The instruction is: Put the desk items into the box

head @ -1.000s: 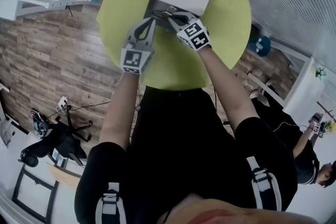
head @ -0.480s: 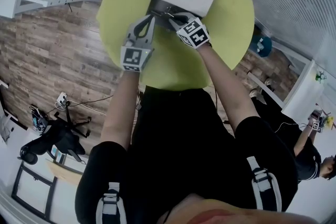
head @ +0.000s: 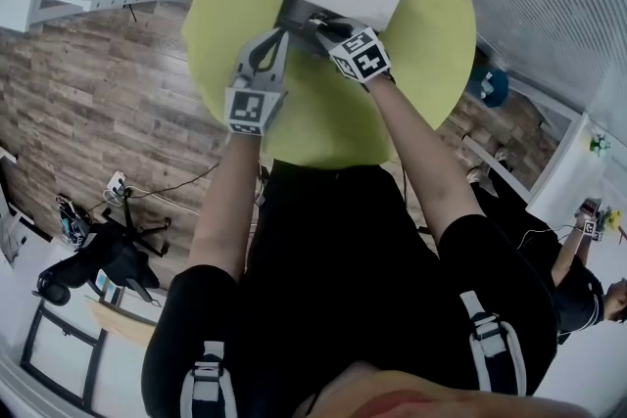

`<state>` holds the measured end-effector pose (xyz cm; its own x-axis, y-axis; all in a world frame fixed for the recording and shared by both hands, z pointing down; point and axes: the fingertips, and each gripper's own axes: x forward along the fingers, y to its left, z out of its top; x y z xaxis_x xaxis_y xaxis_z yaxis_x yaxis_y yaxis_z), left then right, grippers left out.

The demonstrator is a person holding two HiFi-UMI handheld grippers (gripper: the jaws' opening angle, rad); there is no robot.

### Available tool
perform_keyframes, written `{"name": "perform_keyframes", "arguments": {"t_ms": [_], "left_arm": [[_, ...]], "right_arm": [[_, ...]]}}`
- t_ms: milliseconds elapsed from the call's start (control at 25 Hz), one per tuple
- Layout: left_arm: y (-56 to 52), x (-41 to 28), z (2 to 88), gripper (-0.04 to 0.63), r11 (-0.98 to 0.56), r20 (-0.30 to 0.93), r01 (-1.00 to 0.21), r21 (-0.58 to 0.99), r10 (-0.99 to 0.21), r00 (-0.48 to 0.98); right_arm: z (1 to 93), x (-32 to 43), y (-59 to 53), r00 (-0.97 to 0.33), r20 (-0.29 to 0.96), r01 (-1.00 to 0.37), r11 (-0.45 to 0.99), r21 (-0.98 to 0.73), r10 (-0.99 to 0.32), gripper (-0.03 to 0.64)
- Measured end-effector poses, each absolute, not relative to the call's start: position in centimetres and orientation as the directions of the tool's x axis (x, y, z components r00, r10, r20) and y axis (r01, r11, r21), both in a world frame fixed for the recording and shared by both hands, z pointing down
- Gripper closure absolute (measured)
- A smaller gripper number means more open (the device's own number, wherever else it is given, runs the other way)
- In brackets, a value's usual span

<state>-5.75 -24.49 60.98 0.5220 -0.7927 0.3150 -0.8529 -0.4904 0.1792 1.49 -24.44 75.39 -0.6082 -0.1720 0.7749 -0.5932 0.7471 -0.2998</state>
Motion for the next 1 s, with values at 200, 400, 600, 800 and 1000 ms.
{"name": "perform_keyframes", "arguments": {"t_ms": [200, 400, 600, 800, 1000], "left_arm": [[-23.9, -5.9, 60.6, 0.583, -0.489, 0.311, -0.855, 0.174, -0.796, 0.519], [-23.0, -5.9, 59.9, 0.583, -0.488, 0.309, -0.856, 0.172, -0.799, 0.517], [-22.0, -5.9, 58.3, 0.583, -0.498, 0.296, -0.851, 0.164, -0.798, 0.524], [-20.4, -5.8, 56.8, 0.583, -0.515, 0.295, -0.843, 0.153, -0.791, 0.537], [-18.4, -5.5, 55.1, 0.583, -0.543, 0.309, -0.828, 0.14, -0.77, 0.557]], "right_arm": [[75.0, 1.8, -24.9, -0.596, 0.775, -0.628, 0.724, -0.286, -0.212, 0.472], [74.2, 2.5, -24.3, -0.587, 0.776, -0.644, 0.713, -0.275, -0.23, 0.465], [72.5, 3.0, -23.5, -0.58, 0.771, -0.655, 0.713, -0.248, -0.264, 0.465], [69.1, 3.0, -22.4, -0.588, 0.741, -0.667, 0.714, -0.215, -0.326, 0.465], [63.9, 3.1, -21.1, -0.607, 0.679, -0.687, 0.702, -0.187, -0.413, 0.466]]}}
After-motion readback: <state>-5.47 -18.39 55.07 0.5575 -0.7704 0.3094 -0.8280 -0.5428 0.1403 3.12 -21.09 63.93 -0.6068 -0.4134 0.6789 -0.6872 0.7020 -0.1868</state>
